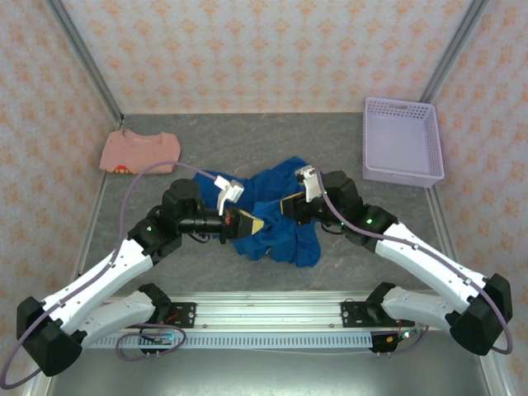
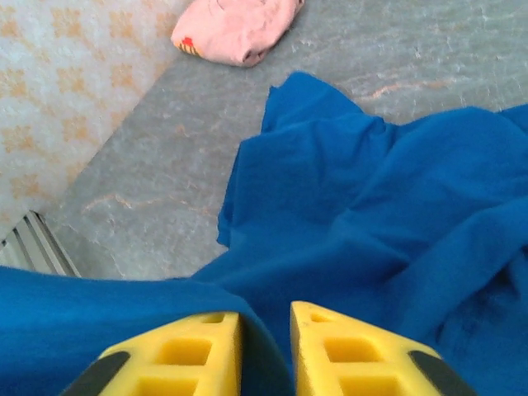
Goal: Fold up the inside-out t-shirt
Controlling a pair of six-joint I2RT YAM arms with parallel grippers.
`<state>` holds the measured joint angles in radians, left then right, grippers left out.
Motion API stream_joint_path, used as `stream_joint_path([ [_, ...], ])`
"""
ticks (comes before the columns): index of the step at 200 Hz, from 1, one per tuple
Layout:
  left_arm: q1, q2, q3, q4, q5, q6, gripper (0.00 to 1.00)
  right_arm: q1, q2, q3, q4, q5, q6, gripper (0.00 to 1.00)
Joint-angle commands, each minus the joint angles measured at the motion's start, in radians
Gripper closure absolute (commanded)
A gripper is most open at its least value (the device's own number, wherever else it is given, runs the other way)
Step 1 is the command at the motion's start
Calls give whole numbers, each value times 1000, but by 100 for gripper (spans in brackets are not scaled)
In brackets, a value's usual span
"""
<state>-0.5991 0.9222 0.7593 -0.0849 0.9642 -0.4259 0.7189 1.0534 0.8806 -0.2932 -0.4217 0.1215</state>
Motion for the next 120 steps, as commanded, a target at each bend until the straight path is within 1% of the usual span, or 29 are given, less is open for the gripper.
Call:
stream_joint_path([
  [1, 21, -12, 13, -8, 69, 21, 100, -1, -32, 45, -163, 30, -125, 67],
  [18, 28, 0, 24, -37, 63, 34, 100, 1, -83, 38, -207, 7, -166, 58],
  [35, 29, 3, 29, -57, 46, 45, 100, 2, -131, 23, -218, -30, -178, 54],
  [51, 31, 2, 28, -65, 38, 54, 100, 13, -163, -2, -187, -78, -185, 52],
  [69, 33, 6, 30, -72, 30, 56, 100, 45, -157, -6, -160, -92, -192, 52],
  [87, 32, 10, 34, -78, 29, 58, 100, 73, -119, 9, -160, -70, -213, 52],
  [120, 33, 11, 33, -82, 27, 60, 100, 82, -26, 43, -122, -74, -241, 52],
])
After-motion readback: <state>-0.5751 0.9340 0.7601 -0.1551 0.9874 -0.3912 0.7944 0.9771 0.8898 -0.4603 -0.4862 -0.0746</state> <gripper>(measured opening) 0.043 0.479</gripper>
